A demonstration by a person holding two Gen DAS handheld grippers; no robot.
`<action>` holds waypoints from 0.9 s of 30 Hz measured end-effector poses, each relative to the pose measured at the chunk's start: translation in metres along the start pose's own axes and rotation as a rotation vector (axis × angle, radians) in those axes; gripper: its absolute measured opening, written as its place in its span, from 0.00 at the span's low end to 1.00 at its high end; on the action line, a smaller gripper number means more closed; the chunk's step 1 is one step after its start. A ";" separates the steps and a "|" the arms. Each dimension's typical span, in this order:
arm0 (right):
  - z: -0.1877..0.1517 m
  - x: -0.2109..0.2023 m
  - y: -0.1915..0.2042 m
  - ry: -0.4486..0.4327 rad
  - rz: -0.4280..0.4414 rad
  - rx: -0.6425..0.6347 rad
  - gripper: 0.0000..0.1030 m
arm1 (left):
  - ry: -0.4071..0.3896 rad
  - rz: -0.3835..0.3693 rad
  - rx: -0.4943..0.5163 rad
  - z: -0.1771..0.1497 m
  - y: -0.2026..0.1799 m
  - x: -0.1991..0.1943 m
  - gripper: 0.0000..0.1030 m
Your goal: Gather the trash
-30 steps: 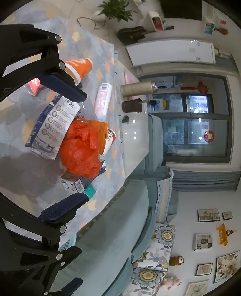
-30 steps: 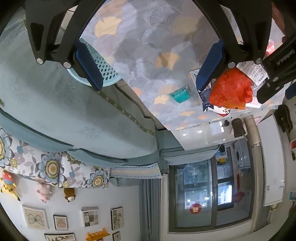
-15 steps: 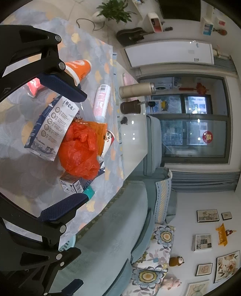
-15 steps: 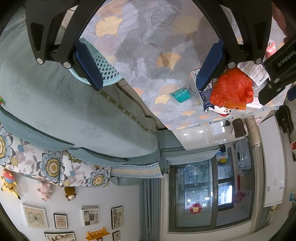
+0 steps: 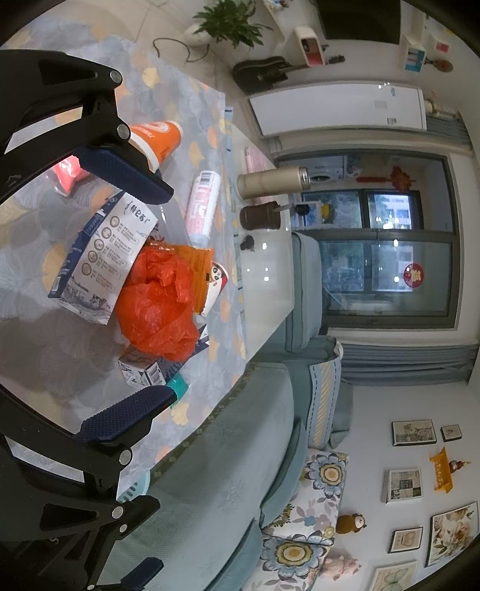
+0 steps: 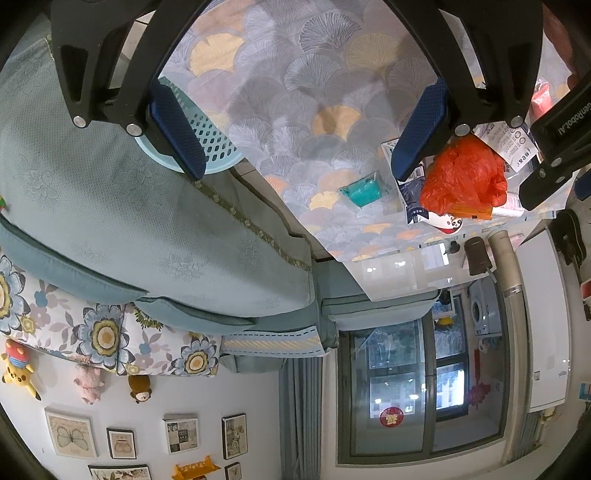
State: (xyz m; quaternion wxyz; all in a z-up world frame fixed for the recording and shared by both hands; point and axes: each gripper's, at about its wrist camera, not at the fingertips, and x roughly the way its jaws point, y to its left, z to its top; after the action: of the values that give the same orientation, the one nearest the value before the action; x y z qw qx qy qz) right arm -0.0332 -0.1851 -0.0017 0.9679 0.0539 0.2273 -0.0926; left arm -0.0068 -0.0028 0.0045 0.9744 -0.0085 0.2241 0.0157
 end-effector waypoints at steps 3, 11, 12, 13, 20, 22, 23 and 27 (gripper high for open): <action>0.001 0.000 0.000 0.000 -0.001 -0.001 0.92 | -0.003 0.003 0.001 0.000 0.000 0.000 0.93; 0.000 0.001 0.000 0.003 0.001 -0.001 0.92 | -0.001 0.002 0.000 0.000 0.000 0.000 0.93; 0.000 0.001 0.000 0.006 0.001 -0.001 0.92 | 0.000 0.001 0.000 0.000 0.000 0.001 0.93; -0.001 0.002 0.000 0.008 0.002 -0.002 0.92 | 0.000 0.001 0.000 0.000 0.000 0.001 0.93; -0.001 0.005 0.000 0.012 0.000 -0.006 0.92 | 0.000 0.001 0.001 -0.001 0.000 0.001 0.93; -0.002 0.006 0.001 0.014 -0.003 -0.010 0.92 | -0.002 0.001 0.000 0.000 0.000 0.001 0.93; -0.002 0.006 0.001 0.014 -0.002 -0.010 0.92 | -0.001 0.001 0.000 -0.001 0.000 0.001 0.93; -0.002 0.007 0.001 0.015 -0.005 -0.010 0.92 | 0.000 0.001 0.000 0.000 0.000 0.001 0.93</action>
State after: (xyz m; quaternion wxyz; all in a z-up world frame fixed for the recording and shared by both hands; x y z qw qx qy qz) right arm -0.0280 -0.1846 -0.0065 0.9662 0.0491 0.2351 -0.0934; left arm -0.0065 -0.0025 0.0038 0.9744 -0.0086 0.2241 0.0162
